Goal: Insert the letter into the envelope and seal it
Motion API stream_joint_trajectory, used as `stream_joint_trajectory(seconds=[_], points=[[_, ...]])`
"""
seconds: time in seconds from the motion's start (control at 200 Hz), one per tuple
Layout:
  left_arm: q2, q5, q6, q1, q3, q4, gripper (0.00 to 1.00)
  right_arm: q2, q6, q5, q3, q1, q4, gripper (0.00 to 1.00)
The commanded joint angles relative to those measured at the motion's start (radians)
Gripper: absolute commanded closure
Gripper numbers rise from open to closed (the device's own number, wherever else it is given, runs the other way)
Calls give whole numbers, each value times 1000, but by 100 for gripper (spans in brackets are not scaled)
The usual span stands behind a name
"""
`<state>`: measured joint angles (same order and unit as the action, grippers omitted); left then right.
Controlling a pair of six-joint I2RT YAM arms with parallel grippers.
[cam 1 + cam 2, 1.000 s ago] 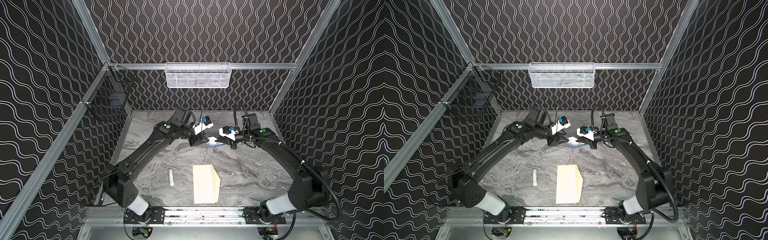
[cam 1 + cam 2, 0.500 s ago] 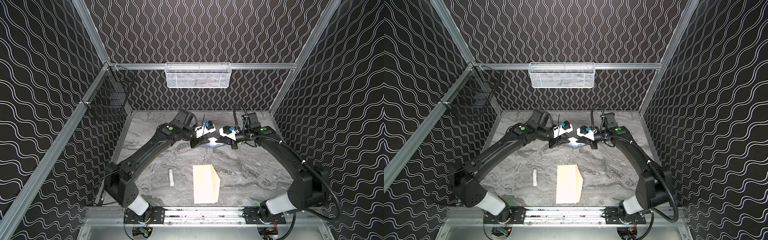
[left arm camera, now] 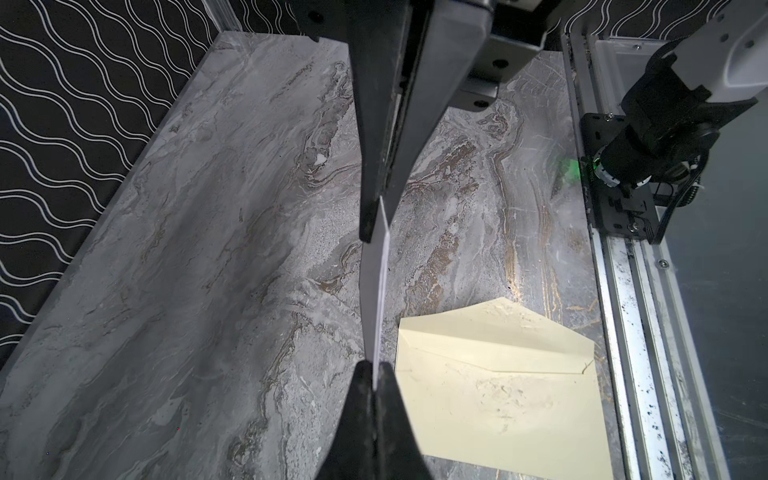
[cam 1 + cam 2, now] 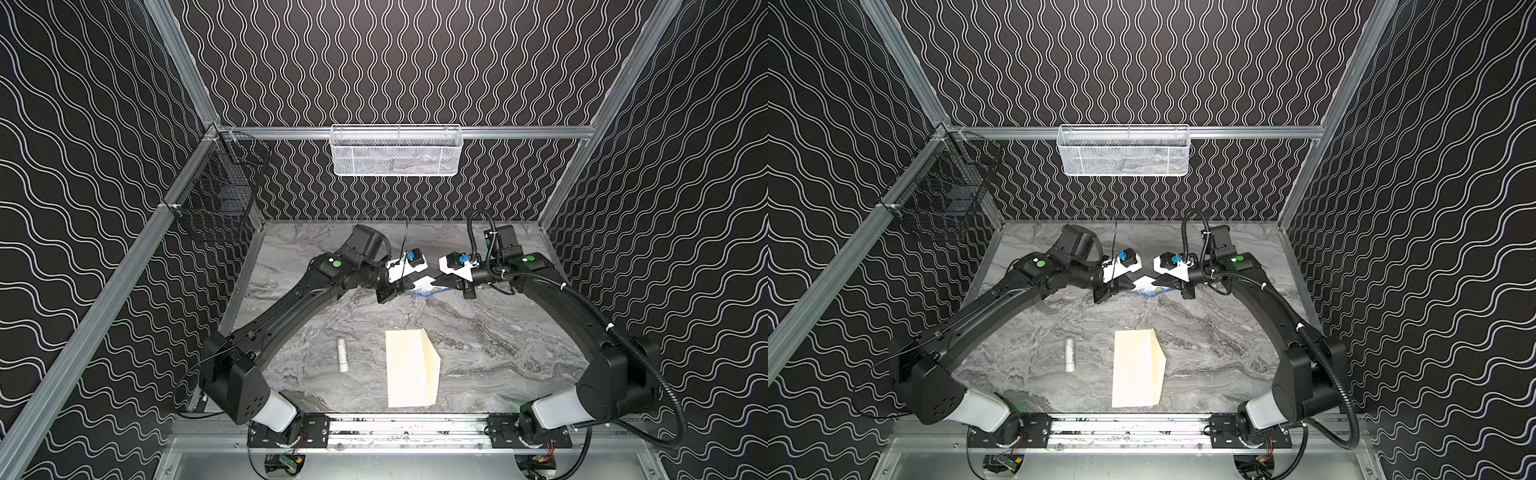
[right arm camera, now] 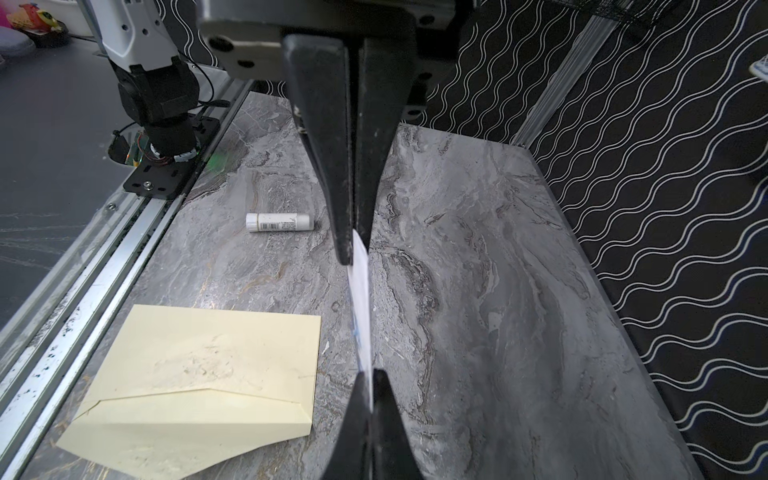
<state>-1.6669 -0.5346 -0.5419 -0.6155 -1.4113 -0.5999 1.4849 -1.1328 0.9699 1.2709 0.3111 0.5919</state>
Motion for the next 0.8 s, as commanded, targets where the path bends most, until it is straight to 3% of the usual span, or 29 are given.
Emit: stream_joint_trajectory(seconds=[0.0,0.255,0.34,0.53,0.796], points=[[5,-13,54,1,8,33,100,-20,10,33,-13,9,-34,70],[19,-49,93,0,46,72,100,-48,31,23,-14,69,-117,67],[21,-51,92,1,48,70,100,-45,33,18,3,84,-117,74],[33,-45,89,1,61,81,100,-37,28,6,14,99,-95,100],[44,-51,90,0,61,79,100,-37,30,-14,12,100,-89,100]])
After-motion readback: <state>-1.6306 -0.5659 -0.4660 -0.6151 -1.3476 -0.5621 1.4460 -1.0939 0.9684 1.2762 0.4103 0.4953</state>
